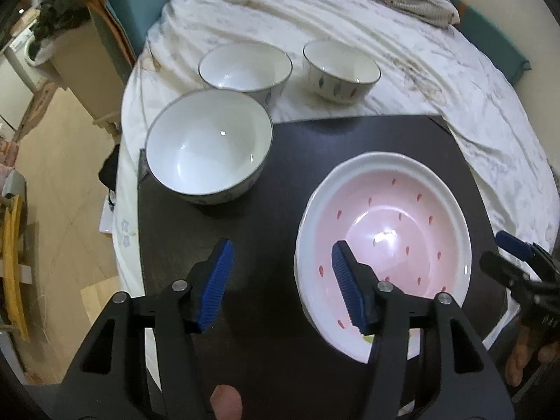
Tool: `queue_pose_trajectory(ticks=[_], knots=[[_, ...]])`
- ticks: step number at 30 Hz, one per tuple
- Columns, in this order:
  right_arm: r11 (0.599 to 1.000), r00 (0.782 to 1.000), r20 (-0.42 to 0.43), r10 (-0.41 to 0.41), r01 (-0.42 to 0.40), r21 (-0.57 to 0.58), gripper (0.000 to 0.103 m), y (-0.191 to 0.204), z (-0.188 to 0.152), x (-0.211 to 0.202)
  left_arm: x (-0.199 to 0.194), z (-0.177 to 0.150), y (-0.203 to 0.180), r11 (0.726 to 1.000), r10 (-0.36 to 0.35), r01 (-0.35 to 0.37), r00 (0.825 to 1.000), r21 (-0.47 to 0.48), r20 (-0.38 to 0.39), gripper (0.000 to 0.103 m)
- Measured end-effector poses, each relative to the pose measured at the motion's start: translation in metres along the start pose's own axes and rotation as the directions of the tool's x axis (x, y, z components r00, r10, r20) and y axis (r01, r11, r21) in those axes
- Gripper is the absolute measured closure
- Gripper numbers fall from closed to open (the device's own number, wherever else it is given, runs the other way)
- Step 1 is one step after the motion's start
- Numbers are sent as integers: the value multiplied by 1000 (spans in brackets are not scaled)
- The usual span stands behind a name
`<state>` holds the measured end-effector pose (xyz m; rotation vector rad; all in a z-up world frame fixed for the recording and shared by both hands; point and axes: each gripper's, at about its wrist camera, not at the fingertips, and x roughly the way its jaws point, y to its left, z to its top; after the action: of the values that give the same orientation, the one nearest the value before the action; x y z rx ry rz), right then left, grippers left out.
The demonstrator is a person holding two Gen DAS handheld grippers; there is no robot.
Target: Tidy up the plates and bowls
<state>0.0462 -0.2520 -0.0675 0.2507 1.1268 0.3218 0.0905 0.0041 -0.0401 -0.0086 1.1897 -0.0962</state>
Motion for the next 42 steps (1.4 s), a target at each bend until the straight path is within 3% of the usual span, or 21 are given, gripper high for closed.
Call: queue_pose_trajectory(ticks=[2,7,14,21,30,34,39,42], knots=[[999,999,14,-29,29,-30,18,5,-2,-3,-8,3,-7,1000,8,-9,999,22,47,24],[995,997,30,-68,70,-68,18,6,-5,-6,-26,4,-20,998,-18,10,991,68,130,12],[998,998,3,-58,58,-35,16,-1,-5,-4,-30,4,-17,999,-13,6,991,46,137,11],[999,998,49,-46,47,-11,16,-3,0,0,-17,-4,-25,998,-5,-1,996,63,89,11],[994,989,116,-92,98,-48,11,5,2,-14,-19,-2,-36,993,26,-32,998,110,51,11],[993,988,120,-95,103,-62,10,16,5,-18,-35,13,-26,995,4,-9,999,100,50,11],[996,990,114,-86,90,-27,10,37,18,-24,-48,49,13,999,-48,48,998,8,34,11],[995,990,107,-95,98,-31,10,54,29,-28,-51,69,37,999,-32,33,999,-24,30,11]])
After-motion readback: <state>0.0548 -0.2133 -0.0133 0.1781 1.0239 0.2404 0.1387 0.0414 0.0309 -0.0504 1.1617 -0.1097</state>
